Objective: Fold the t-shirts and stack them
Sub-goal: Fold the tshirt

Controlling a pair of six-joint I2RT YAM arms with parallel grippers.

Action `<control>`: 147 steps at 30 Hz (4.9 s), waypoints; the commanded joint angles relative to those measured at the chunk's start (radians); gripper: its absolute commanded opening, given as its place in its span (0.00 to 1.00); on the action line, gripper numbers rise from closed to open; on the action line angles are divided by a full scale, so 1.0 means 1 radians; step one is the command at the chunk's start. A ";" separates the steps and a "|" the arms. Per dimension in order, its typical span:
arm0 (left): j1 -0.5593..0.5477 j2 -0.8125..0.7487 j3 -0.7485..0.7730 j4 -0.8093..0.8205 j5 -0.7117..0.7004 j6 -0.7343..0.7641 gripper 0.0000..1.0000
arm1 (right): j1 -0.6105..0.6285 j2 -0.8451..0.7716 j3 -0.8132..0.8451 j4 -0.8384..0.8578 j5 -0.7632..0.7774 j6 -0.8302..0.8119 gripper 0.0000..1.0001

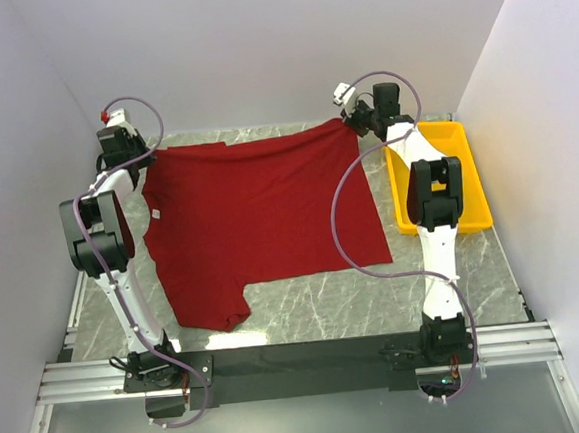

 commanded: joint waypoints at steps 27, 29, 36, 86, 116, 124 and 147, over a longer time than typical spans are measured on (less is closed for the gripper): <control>0.003 -0.128 -0.096 0.097 0.084 0.067 0.01 | -0.011 -0.064 -0.099 0.158 -0.019 0.031 0.00; 0.003 -0.131 -0.100 0.092 0.072 0.076 0.01 | -0.016 -0.071 -0.102 0.163 -0.025 0.042 0.00; 0.003 -0.139 -0.109 0.078 0.054 0.095 0.01 | -0.033 -0.104 -0.151 0.181 -0.056 0.076 0.00; -0.002 -0.151 -0.139 -0.123 -0.098 0.191 0.01 | -0.063 -0.233 -0.355 0.054 -0.099 -0.012 0.00; -0.005 -0.156 -0.163 -0.206 -0.120 0.201 0.01 | -0.065 -0.250 -0.389 0.031 -0.087 -0.035 0.05; -0.005 -0.220 -0.200 -0.192 -0.127 0.171 0.24 | -0.063 -0.333 -0.424 0.000 -0.159 -0.052 0.56; 0.055 0.146 0.409 -0.453 0.213 -0.210 0.77 | 0.006 -0.377 -0.226 -0.446 -0.364 0.385 0.57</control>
